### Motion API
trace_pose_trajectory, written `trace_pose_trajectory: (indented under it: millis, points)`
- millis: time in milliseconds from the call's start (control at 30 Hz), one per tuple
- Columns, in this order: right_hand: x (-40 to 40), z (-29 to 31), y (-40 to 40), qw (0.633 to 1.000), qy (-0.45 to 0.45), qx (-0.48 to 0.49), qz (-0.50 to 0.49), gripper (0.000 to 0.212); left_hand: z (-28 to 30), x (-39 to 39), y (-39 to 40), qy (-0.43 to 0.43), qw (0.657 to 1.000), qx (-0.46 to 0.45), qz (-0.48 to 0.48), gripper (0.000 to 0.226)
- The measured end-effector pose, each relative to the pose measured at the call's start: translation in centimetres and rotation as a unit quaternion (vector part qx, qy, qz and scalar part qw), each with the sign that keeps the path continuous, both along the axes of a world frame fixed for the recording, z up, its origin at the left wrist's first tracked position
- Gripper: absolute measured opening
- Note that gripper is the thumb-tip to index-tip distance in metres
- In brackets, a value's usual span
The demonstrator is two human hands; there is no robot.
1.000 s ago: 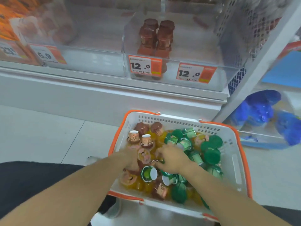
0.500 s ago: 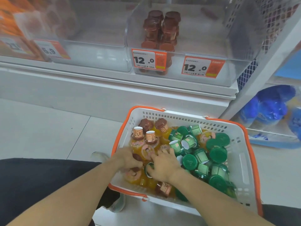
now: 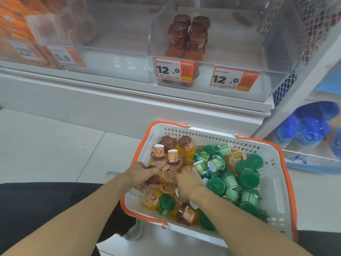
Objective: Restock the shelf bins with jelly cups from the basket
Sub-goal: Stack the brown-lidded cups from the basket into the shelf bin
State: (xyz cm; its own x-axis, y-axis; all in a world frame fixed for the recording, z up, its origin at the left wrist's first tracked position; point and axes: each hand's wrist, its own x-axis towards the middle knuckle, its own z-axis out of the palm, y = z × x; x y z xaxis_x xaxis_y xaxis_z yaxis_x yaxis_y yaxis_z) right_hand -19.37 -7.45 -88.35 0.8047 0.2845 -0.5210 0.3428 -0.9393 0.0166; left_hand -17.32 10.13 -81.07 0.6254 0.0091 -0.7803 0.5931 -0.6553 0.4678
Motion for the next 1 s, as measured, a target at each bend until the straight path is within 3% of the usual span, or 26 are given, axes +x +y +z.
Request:
trace_pose_trajectory:
  millis: [100,167,267,300,367,433,533,667,767,833,900,1000]
  points:
    - [1.5,1.8,-0.6,0.982,0.043,0.152,-0.1,0.036,1.0,0.6,0.4,0.056,0.991,-0.112,0.042,0.035]
    - [3.3,3.7,-1.5,0.934,0.07,0.291,-0.197,0.033,1.7,1.2,0.4,0.077,0.969,-0.217,0.091,0.04]
    - [5.7,7.5,-3.2,0.793,0.12,0.494,-0.337,0.057,2.8,2.5,0.1,0.053,0.897,-0.382,0.216,0.038]
    - [6.2,8.9,-3.7,0.744,0.118,0.547,-0.365,0.058,3.6,3.1,-0.1,0.046,0.869,-0.429,0.243,0.041]
    - [6.8,11.3,-4.5,0.682,0.087,0.624,-0.372,0.052,5.3,4.1,-0.5,0.034,0.835,-0.483,0.261,0.043]
    - [7.0,13.4,-4.9,0.633,0.067,0.689,-0.347,0.051,7.5,5.1,-1.1,0.013,0.843,-0.479,0.244,0.039]
    - [6.9,16.4,-4.7,0.568,0.03,0.763,-0.308,0.057,10.9,6.4,-1.9,0.001,0.901,-0.409,0.144,0.041]
    - [6.8,19.9,-4.5,0.559,-0.039,0.795,-0.232,0.057,15.5,7.3,-3.1,-0.02,0.936,-0.351,-0.01,0.052]
    - [7.1,20.9,-4.4,0.526,-0.028,0.828,-0.193,0.06,17.5,7.4,-3.4,-0.057,0.932,-0.355,-0.041,0.04]
    - [7.3,21.2,-4.2,0.508,-0.023,0.843,-0.174,0.06,17.9,7.6,-3.4,-0.085,0.927,-0.363,-0.037,0.043]
    - [7.4,21.3,-4.0,0.529,-0.045,0.83,-0.169,0.058,17.8,7.7,-3.5,-0.111,0.924,-0.365,-0.023,0.056]
    - [7.4,21.9,-4.1,0.594,-0.11,0.772,-0.196,0.059,17.3,7.8,-3.8,-0.157,0.92,-0.358,0.004,0.059]
